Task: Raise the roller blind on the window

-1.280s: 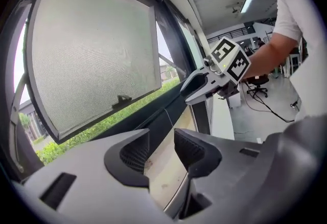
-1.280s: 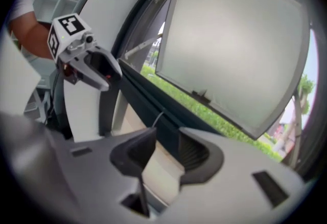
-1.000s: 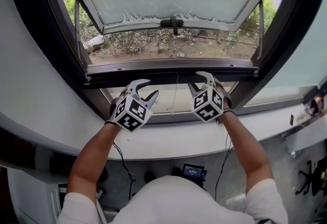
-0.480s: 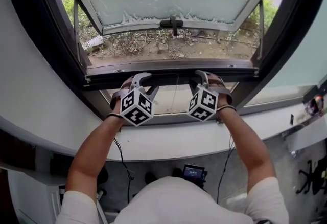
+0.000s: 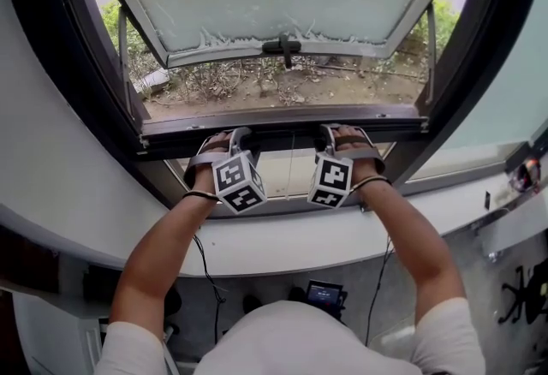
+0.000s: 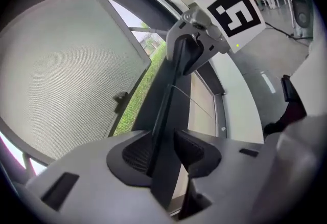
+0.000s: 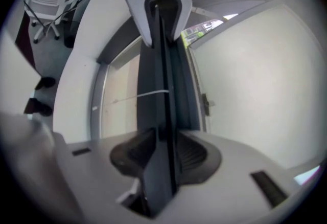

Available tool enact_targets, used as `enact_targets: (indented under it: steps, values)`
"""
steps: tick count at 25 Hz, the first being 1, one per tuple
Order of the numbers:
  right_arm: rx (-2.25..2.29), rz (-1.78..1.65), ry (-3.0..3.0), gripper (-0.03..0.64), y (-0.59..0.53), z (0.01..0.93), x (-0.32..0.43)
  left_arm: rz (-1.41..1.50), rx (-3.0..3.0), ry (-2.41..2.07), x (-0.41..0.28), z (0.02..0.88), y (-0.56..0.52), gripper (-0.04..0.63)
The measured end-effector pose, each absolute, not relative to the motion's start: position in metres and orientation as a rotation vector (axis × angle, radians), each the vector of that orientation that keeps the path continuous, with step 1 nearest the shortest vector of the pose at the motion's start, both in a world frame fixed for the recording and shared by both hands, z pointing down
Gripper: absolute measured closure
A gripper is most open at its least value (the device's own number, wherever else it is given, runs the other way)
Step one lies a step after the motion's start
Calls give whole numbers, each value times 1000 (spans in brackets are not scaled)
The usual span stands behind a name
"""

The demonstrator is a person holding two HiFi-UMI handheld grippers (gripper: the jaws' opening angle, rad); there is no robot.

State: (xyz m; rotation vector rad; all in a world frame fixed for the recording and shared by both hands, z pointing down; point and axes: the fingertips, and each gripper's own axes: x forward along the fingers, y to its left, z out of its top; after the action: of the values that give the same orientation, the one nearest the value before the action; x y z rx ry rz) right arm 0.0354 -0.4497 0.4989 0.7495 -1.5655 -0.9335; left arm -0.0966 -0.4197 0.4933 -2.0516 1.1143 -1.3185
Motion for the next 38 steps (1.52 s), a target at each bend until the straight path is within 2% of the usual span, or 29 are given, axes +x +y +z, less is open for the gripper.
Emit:
enact_targets:
  steps: [6, 17, 23, 38]
  values:
    - [742, -957, -1523, 480, -452, 501, 35, -1434, -1901, 1062, -94, 500, -425, 451]
    - [731, -945, -1476, 480, -448, 508, 35, -1524, -1963, 997, -91, 508, -419, 451]
    - [761, -916, -1481, 480, -448, 511, 34, -1518, -1964, 1007, -94, 506, -421, 483]
    - [769, -882, -1519, 480, -447, 505, 35, -1446, -2027, 1038, -92, 502, -417, 482]
